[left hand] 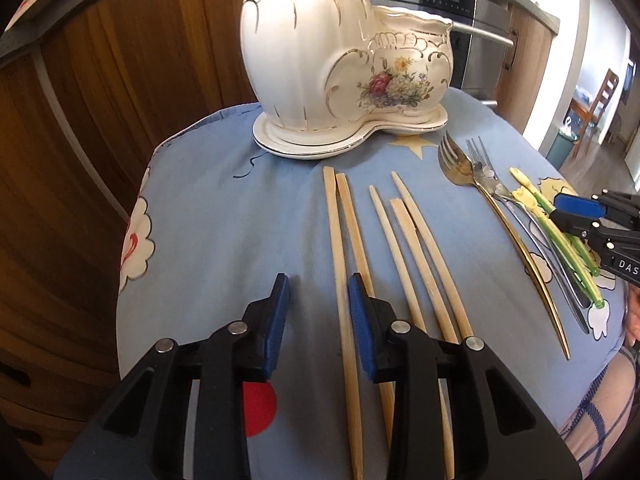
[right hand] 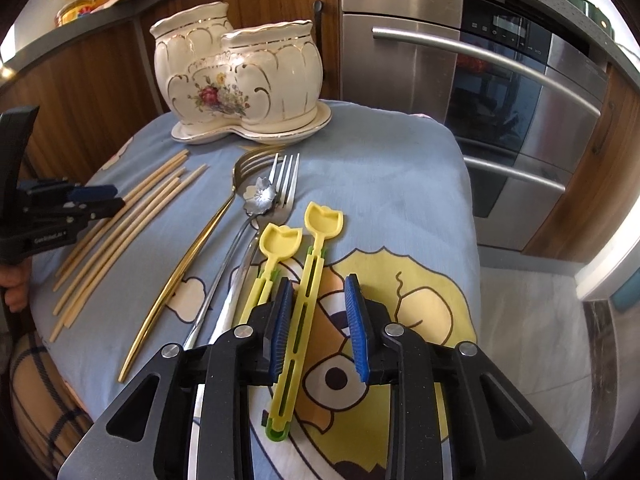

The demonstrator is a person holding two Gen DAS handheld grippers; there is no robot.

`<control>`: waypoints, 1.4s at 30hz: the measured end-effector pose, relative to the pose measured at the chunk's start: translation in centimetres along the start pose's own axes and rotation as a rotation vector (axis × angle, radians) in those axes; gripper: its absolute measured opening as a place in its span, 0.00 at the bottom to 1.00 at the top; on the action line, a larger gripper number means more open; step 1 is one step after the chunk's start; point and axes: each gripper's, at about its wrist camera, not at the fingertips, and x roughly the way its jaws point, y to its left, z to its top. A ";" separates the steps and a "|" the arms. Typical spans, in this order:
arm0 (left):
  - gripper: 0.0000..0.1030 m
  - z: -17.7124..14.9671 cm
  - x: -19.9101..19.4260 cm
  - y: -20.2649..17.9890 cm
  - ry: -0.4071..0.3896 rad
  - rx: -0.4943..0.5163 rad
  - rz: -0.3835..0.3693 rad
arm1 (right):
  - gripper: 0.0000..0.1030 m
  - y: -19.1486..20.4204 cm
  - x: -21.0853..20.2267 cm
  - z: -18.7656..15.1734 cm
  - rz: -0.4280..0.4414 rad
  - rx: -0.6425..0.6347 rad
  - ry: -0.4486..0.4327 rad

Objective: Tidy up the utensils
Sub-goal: 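Grasp a wooden chopstick with the left tool while the right tool grasps yellow tongs, then lift and drop the chopstick and yellow tongs into the white ceramic holder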

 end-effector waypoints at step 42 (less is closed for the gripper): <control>0.05 3.1 -3.3 0.9 0.222 0.311 -0.054 | 0.11 -2.0 -2.2 6.4 0.195 -0.299 0.266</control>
